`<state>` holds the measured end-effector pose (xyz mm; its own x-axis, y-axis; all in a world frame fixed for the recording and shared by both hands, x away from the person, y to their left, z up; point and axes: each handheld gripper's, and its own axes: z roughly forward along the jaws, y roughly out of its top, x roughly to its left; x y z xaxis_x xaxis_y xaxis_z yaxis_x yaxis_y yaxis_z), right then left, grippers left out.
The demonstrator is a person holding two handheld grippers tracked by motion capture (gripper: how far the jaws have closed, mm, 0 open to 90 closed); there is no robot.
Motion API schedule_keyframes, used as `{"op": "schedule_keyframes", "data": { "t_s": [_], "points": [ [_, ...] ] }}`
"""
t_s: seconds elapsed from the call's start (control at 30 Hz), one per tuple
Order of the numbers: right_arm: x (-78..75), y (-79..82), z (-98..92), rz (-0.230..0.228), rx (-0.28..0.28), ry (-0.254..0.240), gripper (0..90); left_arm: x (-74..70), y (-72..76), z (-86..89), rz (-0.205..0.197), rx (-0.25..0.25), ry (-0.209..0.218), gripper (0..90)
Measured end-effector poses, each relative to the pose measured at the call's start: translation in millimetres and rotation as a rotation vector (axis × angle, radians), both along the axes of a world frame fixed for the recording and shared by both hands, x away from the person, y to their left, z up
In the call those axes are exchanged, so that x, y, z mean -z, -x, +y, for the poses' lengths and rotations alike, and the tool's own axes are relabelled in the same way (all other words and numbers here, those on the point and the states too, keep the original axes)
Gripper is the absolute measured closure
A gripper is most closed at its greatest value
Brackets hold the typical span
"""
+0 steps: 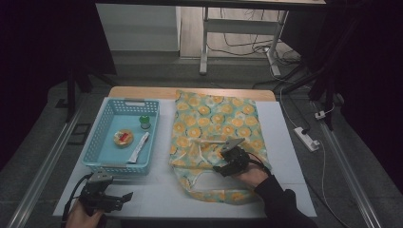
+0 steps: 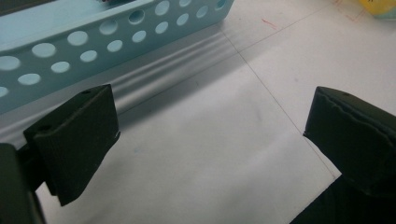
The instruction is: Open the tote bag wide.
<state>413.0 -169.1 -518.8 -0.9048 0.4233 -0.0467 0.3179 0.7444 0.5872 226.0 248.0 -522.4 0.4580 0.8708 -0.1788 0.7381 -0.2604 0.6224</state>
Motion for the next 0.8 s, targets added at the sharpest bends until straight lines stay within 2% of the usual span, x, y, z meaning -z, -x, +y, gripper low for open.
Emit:
{"op": "schedule_keyframes", "data": {
  "t_s": [0.07,0.17,0.2,0.3,0.37,0.4,0.47,0.67,0.7,0.8],
  "points": [
    [1.6,-3.0,-3.1,0.009,0.003,-0.014,29.3,0.0,-0.1,0.0,0.001,0.000,0.000,2.9],
    [1.4,-3.4,-4.0,0.004,-0.003,-0.008,32.4,0.1,-0.1,0.0,0.001,0.000,-0.001,2.9],
    [-0.3,-3.1,-4.3,0.005,-0.021,-0.004,44.6,0.2,-0.2,-0.1,0.002,0.000,-0.002,2.9],
    [-2.7,-2.6,-5.2,0.012,-0.041,0.002,63.0,0.2,-0.2,-0.4,0.003,-0.001,-0.006,3.0],
    [-3.3,-4.5,-6.6,0.021,-0.035,-0.004,72.3,0.1,-0.2,-0.5,0.003,-0.001,-0.006,3.0],
    [-3.3,-4.5,-6.6,0.021,-0.035,-0.004,72.3,0.2,-0.4,-0.4,0.004,0.000,-0.007,3.0],
    [-4.5,-6.0,-7.1,0.015,-0.029,0.010,87.0,0.2,-0.5,-0.5,0.006,0.000,-0.007,3.1],
    [-7.2,-8.4,-6.6,0.030,-0.040,0.011,90.0,0.1,-0.6,-0.4,0.005,-0.001,-0.006,3.1],
    [-11.8,-9.1,-8.0,0.035,-0.029,-0.025,90.0,0.1,-0.6,-0.4,0.005,-0.001,-0.006,3.1],
    [-21.4,-9.9,-10.0,0.033,-0.017,-0.077,90.0,0.3,-0.7,-0.2,0.005,-0.001,-0.004,3.0]
  ]
}}
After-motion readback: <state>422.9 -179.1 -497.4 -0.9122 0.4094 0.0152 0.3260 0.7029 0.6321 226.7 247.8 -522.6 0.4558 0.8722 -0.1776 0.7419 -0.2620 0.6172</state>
